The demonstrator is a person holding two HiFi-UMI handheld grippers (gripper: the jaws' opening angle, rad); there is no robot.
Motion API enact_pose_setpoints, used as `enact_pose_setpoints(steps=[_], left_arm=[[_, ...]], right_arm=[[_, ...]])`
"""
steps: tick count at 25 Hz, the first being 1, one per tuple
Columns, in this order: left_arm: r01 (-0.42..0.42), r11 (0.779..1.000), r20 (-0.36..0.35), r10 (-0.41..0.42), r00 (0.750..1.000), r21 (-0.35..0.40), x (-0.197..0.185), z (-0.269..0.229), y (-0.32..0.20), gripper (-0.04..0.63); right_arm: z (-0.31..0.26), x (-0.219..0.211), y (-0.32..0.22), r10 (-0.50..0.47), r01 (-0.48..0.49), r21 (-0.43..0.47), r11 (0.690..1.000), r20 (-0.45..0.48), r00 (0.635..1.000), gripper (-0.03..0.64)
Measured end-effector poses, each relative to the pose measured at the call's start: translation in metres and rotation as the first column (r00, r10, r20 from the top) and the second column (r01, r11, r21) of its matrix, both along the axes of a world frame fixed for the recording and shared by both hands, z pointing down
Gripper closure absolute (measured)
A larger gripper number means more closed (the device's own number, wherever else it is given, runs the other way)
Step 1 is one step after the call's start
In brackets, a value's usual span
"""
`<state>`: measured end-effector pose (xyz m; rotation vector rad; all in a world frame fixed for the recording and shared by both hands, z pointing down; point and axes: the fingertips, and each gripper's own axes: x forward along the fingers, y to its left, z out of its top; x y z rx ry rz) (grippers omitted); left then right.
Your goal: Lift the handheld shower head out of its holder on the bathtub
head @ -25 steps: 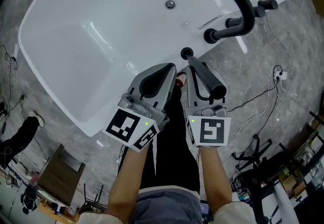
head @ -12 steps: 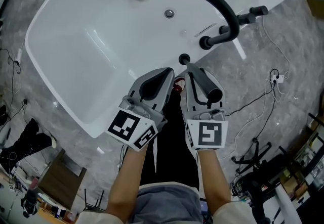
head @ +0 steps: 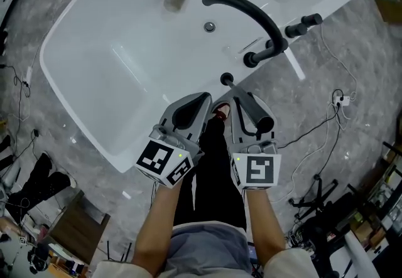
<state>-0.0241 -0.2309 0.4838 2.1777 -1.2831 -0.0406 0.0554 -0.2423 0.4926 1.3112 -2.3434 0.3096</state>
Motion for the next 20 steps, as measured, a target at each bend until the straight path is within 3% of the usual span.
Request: enact_pose_setpoints(steps=[13, 20], left_arm=[[0.015, 0.999, 0.035, -0.016, 0.999, 0.038, -0.03, -0.041, -0.005, 0.591], [-0.001, 0.998, 0.02, 0.0, 1.0, 0.062, -0.03, -0.068, 0.006, 0.591]], right_arm=[[-0.055, 0.002, 0.002, 0.001, -0.001, 0.041, 0.999, 0.012, 1.0, 0.476], [-0.082, -0.001, 0.013, 0.008, -0.009, 0.052, 0.999, 0.025, 1.0, 0.476]])
